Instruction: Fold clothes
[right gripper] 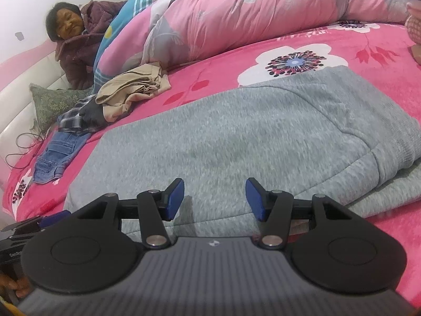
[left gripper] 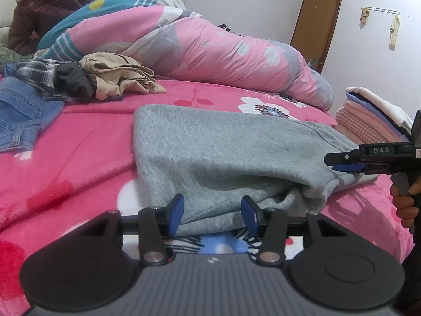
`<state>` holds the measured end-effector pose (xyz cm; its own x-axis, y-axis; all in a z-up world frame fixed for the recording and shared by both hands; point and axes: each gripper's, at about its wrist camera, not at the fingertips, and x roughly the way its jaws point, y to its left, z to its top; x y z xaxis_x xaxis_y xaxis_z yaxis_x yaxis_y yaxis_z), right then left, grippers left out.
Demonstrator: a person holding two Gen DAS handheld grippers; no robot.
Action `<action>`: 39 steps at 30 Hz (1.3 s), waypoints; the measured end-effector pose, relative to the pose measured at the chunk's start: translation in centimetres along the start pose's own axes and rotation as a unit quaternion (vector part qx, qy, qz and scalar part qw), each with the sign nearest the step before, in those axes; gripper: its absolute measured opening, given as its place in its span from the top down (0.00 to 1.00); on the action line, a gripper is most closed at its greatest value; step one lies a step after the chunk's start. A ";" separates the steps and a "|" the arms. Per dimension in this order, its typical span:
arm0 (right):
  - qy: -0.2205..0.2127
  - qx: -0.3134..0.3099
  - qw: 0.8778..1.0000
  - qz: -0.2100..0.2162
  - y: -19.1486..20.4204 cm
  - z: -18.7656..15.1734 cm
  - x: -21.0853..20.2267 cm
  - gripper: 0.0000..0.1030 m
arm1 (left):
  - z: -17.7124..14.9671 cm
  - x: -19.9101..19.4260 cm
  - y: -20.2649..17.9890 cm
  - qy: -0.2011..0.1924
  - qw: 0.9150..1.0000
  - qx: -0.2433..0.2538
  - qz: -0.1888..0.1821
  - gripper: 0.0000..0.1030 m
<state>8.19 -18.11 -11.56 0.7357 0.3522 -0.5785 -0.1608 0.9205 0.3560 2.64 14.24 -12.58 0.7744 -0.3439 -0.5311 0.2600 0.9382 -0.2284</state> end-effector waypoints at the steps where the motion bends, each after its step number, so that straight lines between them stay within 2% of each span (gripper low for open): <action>1: 0.000 0.000 1.000 0.000 0.0 0.0 0.0 0.50 | 0.0 0.0 0.0 0.000 1.000 0.000 0.000 0.51; 25: -0.002 -0.003 1.000 0.002 -0.3 -0.8 0.2 0.50 | -0.2 0.3 -0.9 -0.002 1.000 0.009 0.002 0.39; 39: -0.009 -0.020 1.000 0.021 -1.0 -1.3 0.1 0.50 | -0.2 0.2 -1.5 -0.001 1.000 0.010 0.017 0.37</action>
<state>7.56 -18.71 -12.97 0.7394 0.3888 -0.5497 -0.2185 0.9108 0.3502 2.28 12.78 -12.46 0.7841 -0.3126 -0.5362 0.2458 0.9497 -0.1942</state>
